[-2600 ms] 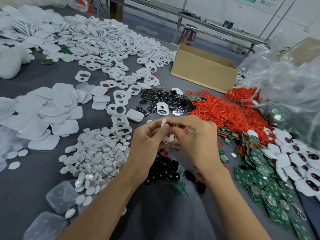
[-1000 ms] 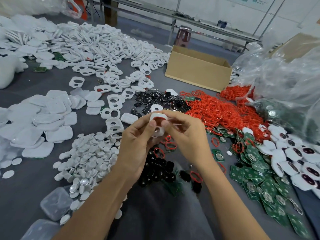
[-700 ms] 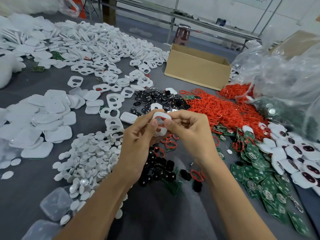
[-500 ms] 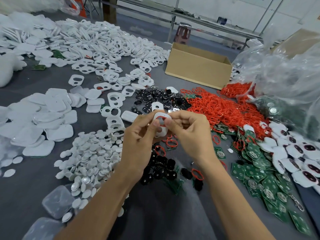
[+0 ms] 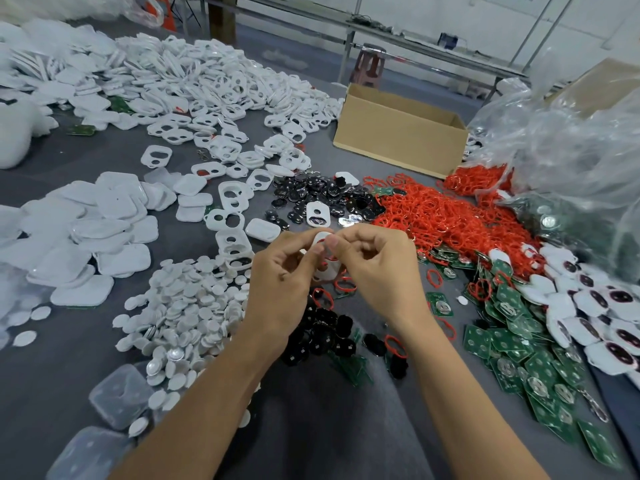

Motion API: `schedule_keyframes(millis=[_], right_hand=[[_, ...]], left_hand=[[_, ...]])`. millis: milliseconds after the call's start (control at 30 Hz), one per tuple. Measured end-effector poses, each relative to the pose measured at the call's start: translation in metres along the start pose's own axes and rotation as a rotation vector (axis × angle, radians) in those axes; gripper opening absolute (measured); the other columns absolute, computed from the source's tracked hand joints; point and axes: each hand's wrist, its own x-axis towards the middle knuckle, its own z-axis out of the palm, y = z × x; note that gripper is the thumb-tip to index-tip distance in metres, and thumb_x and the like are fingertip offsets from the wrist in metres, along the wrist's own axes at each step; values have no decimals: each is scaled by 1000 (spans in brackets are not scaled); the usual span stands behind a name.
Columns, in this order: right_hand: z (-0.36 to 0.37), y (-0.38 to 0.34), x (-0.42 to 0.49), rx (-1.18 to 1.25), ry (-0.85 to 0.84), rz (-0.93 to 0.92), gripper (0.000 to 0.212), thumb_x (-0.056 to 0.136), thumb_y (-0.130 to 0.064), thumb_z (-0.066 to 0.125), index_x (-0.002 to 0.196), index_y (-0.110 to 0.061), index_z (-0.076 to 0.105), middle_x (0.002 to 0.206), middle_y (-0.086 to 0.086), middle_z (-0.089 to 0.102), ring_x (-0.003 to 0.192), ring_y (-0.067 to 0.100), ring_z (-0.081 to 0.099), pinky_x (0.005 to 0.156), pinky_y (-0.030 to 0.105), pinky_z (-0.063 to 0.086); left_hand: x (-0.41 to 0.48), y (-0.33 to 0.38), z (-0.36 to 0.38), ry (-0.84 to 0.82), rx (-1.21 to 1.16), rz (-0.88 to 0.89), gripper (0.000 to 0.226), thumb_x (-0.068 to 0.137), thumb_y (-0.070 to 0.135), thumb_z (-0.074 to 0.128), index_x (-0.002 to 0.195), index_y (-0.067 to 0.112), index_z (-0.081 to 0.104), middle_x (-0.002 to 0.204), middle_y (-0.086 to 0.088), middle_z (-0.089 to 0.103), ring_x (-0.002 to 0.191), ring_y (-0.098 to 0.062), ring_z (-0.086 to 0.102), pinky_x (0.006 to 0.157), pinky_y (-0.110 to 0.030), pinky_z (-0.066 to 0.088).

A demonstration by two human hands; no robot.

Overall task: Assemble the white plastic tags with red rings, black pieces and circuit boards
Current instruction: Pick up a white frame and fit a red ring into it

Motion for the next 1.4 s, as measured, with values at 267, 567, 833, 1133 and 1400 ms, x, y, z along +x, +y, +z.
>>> schedule_keyframes(millis=[267,567,833,1133,1400], right_hand=[[-3,3,2,83,-77,23,12,91,-13,64,89,-9,75,76,23,68,65,36,59,64,46,50],[-8,8,4,-186,-116,61,18,95,-14,57,86,-10,72,62,1,65,52,16,51,56,27,43],[-19,0,0,-645,-760,188,15,74,-23,81,85,-20,71,74,-9,65,74,8,61,67,21,46],[-34,-1,7,-206,-434,188,14,87,-6,69,82,-18,74,62,0,61,54,4,50,62,19,40],[-15,-1,4,312,-133,179,9,86,5,65,92,3,72,69,11,68,56,12,57,56,18,49]], left_hand=[[1,1,0,-20,-164,-125,21,88,7,68,103,20,74,90,2,77,83,-8,72,71,-22,57],[7,-2,-3,168,-94,-121,22,89,8,68,97,27,73,84,11,75,80,-5,69,73,-27,59],[9,1,-7,204,-289,-175,21,95,1,56,99,16,70,81,8,75,72,-14,72,61,-25,58],[8,4,-3,100,-475,-296,25,101,4,42,93,14,64,84,0,65,60,-6,56,44,-17,40],[0,3,9,-154,-495,-231,21,95,16,49,102,8,67,83,0,75,72,-9,69,71,-21,58]])
